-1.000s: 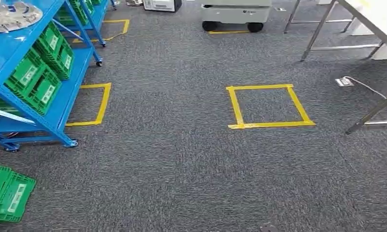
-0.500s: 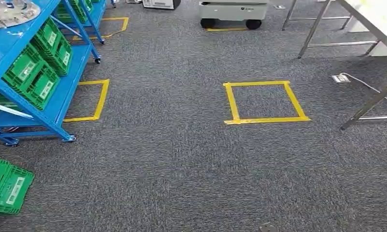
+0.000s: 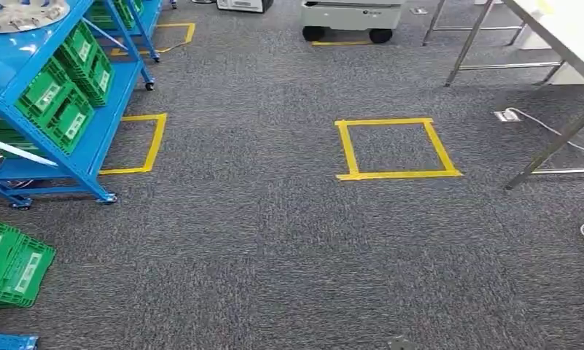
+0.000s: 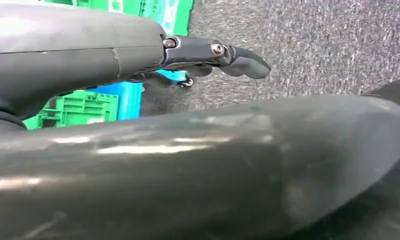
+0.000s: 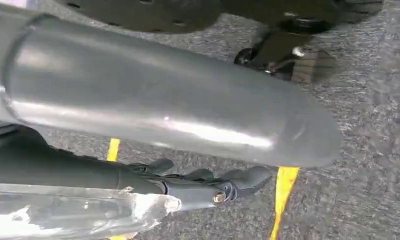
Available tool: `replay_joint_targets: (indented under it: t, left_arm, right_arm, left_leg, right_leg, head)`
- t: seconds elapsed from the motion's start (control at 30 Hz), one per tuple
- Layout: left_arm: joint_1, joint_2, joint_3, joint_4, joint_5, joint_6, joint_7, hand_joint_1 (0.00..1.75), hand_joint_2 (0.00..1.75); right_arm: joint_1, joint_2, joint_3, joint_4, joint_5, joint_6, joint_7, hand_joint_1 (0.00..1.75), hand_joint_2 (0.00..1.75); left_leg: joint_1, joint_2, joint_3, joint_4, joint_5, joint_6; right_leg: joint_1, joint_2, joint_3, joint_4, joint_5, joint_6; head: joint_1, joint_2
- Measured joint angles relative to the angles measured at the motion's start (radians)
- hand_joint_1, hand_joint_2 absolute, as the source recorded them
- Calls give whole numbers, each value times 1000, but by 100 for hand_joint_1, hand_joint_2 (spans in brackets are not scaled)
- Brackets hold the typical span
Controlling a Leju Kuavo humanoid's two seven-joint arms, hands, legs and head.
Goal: Take the parts from the cabinet and place them on the table.
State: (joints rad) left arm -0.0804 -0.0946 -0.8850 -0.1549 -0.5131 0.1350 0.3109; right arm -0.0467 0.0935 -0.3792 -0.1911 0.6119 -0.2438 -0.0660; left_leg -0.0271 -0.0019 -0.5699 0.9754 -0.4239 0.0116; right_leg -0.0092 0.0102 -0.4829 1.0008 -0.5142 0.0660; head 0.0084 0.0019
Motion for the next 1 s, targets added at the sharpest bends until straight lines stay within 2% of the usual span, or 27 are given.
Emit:
replay_joint_targets:
  t: [0.03,0.07,0.1,0.17,0.2,0.23,0.3,0.4,0.5,0.53,0.57,0.6,0.63,0.8,0.9,0.93,0.97,1.0]
  left_arm:
    - [-1,0,0,0,0,0,0,0,0]
    - [-1,0,0,0,-1,0,0,0,0]
    - [0,0,0,0,-2,0,0,0,0]
    - [0,0,0,0,-3,0,-1,0,0]
    - [0,0,0,0,-3,1,-2,0,0]
    - [0,0,0,0,-4,2,-2,0,0]
    - [1,0,0,0,-5,3,-2,0,0]
    - [2,1,0,0,-9,9,-2,0,0]
    - [2,0,0,0,-10,12,0,0,0]
    - [2,0,0,0,-10,13,0,0,0]
    - [1,-1,0,0,-11,15,0,0,0]
    - [1,-2,0,0,-11,16,0,0,0]
    - [1,-2,0,0,-12,16,0,0,0]
    - [1,-2,0,0,-13,18,0,0,0]
    - [1,-2,0,0,-13,18,0,0,0]
    - [1,-2,0,0,-13,18,0,0,0]
    - [1,-1,0,0,-13,18,0,0,0]
    - [1,-1,0,0,-13,18,0,0,0]
  right_arm:
    - [1,0,0,0,0,0,0,0,0]
    - [2,0,0,0,1,0,0,0,0]
    - [6,0,-1,0,1,0,0,0,0]
    - [6,0,-1,0,2,0,0,0,0]
    - [6,0,-1,0,2,1,0,0,0]
    - [6,0,-2,0,3,1,0,0,0]
    - [7,0,-2,0,3,1,0,0,0]
    - [7,0,-5,0,8,2,0,0,0]
    - [7,0,-7,0,10,2,0,0,0]
    - [7,0,-8,0,10,2,0,0,0]
    - [7,0,-8,0,11,2,0,0,0]
    - [6,0,-8,0,11,2,0,0,0]
    - [6,0,-8,0,11,2,0,0,0]
    - [5,0,-9,0,12,2,0,0,0]
    - [5,0,-11,0,13,2,0,0,0]
    - [5,0,-13,0,13,2,0,0,0]
    - [5,0,-13,0,13,2,0,0,0]
    - [5,0,-14,0,13,2,0,0,0]
  left_leg:
    - [0,0,-1,2,5,-2]
    - [-1,0,-2,1,4,0]
    - [-1,0,-3,0,-5,22]
    - [-1,0,-5,-1,5,54]
    - [-1,0,-7,-1,8,61]
    - [-1,0,-8,0,9,62]
    - [-1,0,-10,0,12,56]
    - [-2,0,-10,1,13,54]
    - [-4,0,-15,3,16,48]
    - [-4,0,-13,-5,26,33]
    - [3,0,-13,-12,21,-25]
    - [3,0,-16,-10,25,-32]
    - [1,-1,-16,-10,22,-14]
    - [1,-1,-17,-9,19,-12]
    - [0,-1,-18,-9,20,-6]
    - [-2,-1,-20,-5,17,-2]
    - [-4,-1,-21,-1,14,10]
    - [-5,-1,-21,-1,13,13]
  right_leg:
    - [0,0,-16,-3,-1,-10]
    - [-2,0,-14,-5,0,-13]
    - [-1,-1,-15,-5,0,-13]
    - [3,-1,-17,-5,4,-21]
    - [4,-1,-19,-5,7,-26]
    - [4,-2,-20,-5,7,-27]
    - [4,-3,-21,-5,8,-27]
    - [4,-3,-20,-4,8,-27]
    - [3,-3,-18,-4,9,-25]
    - [6,-3,-20,-4,8,-26]
    - [8,-4,-21,-5,11,-45]
    - [7,-6,-20,-4,7,-50]
    - [7,-6,-23,-7,8,-48]
    - [7,-6,-25,-16,10,-44]
    - [6,-6,-25,-20,14,-38]
    - [3,-5,-23,-24,16,-34]
    - [0,-6,-22,-26,16,-21]
    - [0,-5,-22,-26,16,-18]
  head:
    - [0,0]
    - [0,0]
    - [-2,0]
    - [-2,0]
    - [-2,0]
    - [-2,0]
    - [-2,0]
    - [-2,0]
    - [-2,0]
    - [-2,0]
    - [0,0]
    - [0,0]
    - [-1,0]
    - [0,0]
    - [0,0]
    - [0,0]
    - [-1,0]
    - [-2,0]
